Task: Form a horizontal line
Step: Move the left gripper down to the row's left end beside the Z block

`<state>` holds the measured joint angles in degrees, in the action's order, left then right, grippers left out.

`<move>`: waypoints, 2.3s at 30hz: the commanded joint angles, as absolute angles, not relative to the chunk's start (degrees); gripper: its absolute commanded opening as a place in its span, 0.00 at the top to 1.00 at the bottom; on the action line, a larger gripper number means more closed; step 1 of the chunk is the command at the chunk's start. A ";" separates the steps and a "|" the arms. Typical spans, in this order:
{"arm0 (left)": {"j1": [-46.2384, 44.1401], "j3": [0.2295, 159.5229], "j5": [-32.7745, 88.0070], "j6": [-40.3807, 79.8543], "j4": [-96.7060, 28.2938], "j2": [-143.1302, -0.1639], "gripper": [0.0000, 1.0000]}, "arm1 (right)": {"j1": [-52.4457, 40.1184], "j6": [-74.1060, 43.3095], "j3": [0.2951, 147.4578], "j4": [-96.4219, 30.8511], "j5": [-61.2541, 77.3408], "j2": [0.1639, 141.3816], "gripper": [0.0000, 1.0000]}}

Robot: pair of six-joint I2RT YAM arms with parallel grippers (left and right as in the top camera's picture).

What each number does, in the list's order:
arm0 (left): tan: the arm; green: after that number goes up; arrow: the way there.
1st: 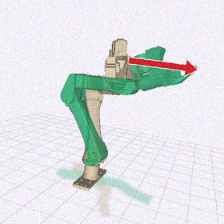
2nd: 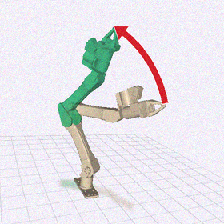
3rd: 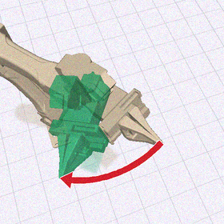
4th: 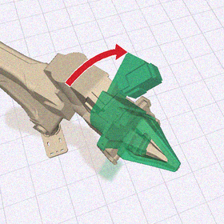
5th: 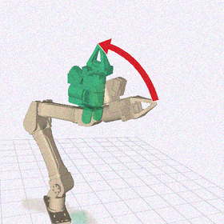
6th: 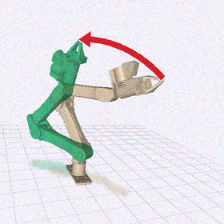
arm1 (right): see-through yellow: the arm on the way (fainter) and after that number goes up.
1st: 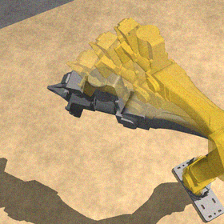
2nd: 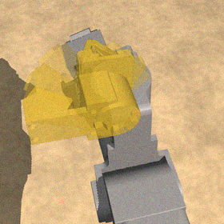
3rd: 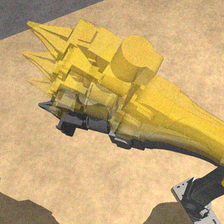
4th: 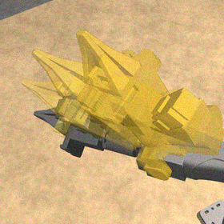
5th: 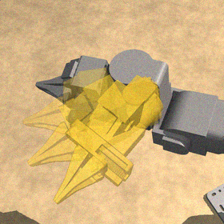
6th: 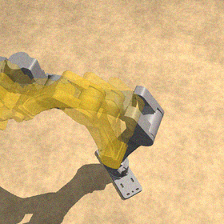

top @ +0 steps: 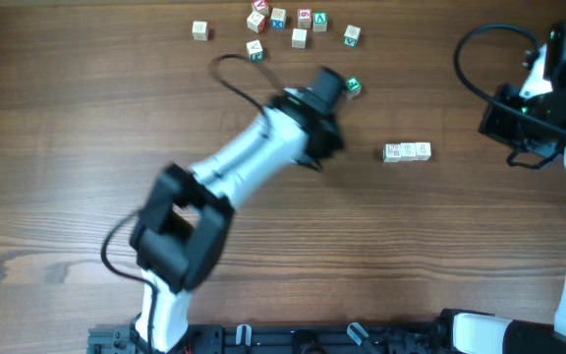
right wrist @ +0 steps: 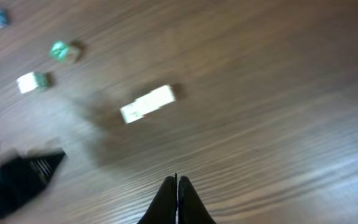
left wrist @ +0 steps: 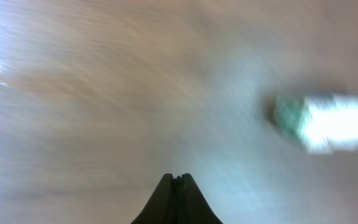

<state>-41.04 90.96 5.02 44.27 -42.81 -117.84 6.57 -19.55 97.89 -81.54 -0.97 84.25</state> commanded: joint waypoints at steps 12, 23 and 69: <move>-52.93 90.85 -3.16 44.38 -32.42 -118.06 0.96 | 6.61 -27.94 88.55 -76.73 -6.85 84.16 0.95; -47.07 90.85 17.61 44.38 -27.64 -122.74 0.96 | 6.61 -29.98 88.53 -75.50 -6.92 84.16 0.95; -44.99 90.85 25.87 51.90 -20.34 -130.08 0.96 | 6.61 -30.20 88.53 -75.24 -6.83 84.16 0.95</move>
